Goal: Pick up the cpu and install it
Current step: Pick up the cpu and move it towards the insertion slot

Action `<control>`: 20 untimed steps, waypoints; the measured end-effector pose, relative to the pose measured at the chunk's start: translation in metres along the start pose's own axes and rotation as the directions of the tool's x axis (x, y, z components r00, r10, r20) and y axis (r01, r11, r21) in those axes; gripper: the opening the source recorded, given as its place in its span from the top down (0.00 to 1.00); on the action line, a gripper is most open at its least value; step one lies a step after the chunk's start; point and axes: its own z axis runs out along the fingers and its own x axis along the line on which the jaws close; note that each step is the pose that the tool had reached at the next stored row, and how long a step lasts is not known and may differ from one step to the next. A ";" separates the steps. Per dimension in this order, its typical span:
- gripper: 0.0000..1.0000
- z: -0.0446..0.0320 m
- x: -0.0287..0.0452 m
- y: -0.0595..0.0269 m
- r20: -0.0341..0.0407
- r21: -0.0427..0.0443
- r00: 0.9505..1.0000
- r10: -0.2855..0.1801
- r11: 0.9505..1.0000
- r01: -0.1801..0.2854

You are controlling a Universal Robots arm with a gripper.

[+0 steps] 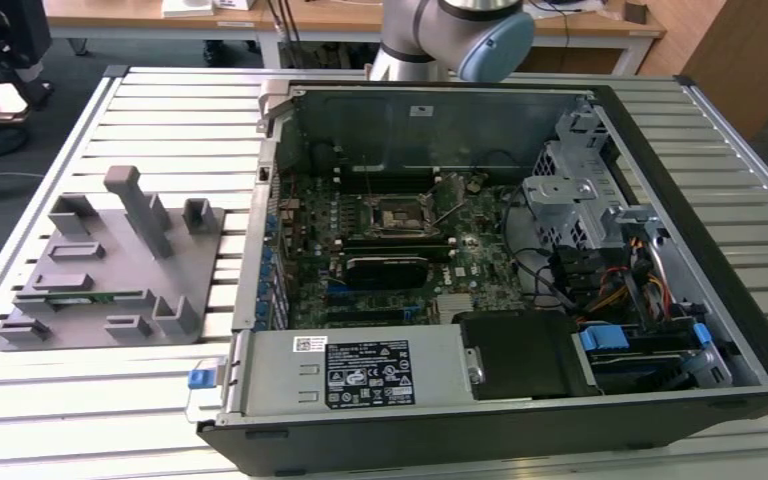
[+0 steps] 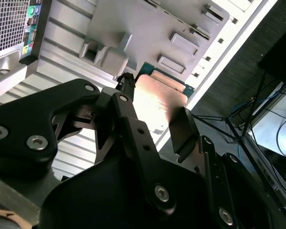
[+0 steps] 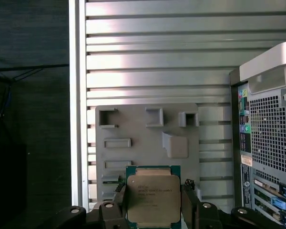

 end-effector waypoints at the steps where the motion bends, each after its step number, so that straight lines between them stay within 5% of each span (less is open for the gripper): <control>1: 0.46 0.0001 -0.0033 0.0001 0.000 0.000 1.000 0.000 1.000 0.000; 20: 0.46 0.0030 -0.0886 0.0038 0.000 0.000 1.000 0.000 1.000 0.000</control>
